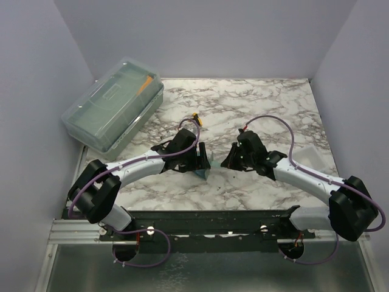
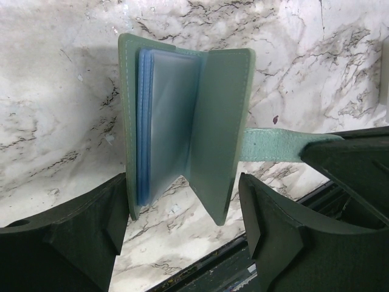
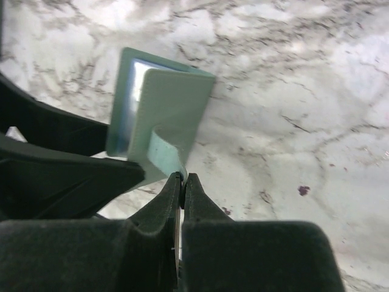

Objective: Put the credit cards into the card holder
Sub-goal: Open the card holder at the center of the board.

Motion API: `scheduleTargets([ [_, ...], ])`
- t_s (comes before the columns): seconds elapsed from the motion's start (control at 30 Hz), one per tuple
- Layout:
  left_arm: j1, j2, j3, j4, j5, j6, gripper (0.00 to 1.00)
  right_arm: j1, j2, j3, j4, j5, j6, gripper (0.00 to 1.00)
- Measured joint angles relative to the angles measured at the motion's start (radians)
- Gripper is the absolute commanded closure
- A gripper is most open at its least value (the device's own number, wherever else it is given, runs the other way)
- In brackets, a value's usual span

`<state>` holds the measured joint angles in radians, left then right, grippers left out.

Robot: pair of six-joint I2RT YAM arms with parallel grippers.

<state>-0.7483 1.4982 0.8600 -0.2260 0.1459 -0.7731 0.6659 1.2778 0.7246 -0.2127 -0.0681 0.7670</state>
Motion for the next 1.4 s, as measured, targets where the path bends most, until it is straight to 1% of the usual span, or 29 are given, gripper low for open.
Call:
scheduleTargets([
  [0.1,0.000,0.000,0.000,0.002,0.001,0.000,0.19,0.000,0.000,-0.022,-0.037,0.045,0.014,1.00],
  [0.17,0.000,0.000,0.000,0.005,0.003,0.000,0.20,0.000,0.000,-0.030,-0.060,0.068,0.024,1.00],
  [0.27,0.000,0.000,0.000,0.015,0.005,-0.001,0.30,0.000,-0.001,-0.032,-0.085,0.092,0.032,1.00],
  [0.3,0.000,0.000,0.000,0.019,0.006,-0.003,0.31,0.000,-0.001,-0.032,-0.089,0.098,0.035,1.00],
  [0.5,-0.002,-0.001,0.000,0.042,0.008,-0.011,0.34,0.000,-0.001,-0.032,-0.142,0.145,0.049,1.00],
  [0.6,-0.002,-0.003,0.000,0.045,0.007,-0.011,0.42,0.000,-0.005,-0.032,-0.192,0.182,0.055,1.00],
  [0.7,-0.002,-0.006,0.000,0.045,0.007,-0.013,0.46,0.000,-0.019,-0.032,-0.224,0.208,0.056,1.00],
  [0.73,-0.002,-0.006,0.000,0.045,0.007,-0.014,0.48,0.000,-0.022,-0.032,-0.230,0.212,0.056,1.00],
  [0.77,-0.002,-0.006,0.000,0.046,0.007,-0.015,0.53,0.000,-0.023,-0.032,-0.231,0.214,0.056,1.00],
  [0.93,-0.002,-0.006,0.000,0.052,0.013,-0.022,0.65,0.000,-0.018,-0.032,-0.229,0.214,0.055,1.00],
  [1.03,-0.002,-0.006,0.000,0.057,0.020,-0.027,0.66,0.000,0.000,-0.032,-0.230,0.214,0.055,1.00],
  [1.2,-0.002,-0.008,0.000,0.068,0.022,-0.032,0.72,0.000,0.007,-0.032,-0.231,0.225,0.055,1.00],
  [1.33,-0.002,-0.013,0.000,0.073,0.027,-0.036,0.85,0.000,0.007,-0.032,-0.233,0.236,0.055,1.00],
  [1.4,-0.002,-0.011,0.000,0.077,0.031,-0.037,0.89,0.000,0.010,-0.031,-0.234,0.237,0.052,0.96],
])
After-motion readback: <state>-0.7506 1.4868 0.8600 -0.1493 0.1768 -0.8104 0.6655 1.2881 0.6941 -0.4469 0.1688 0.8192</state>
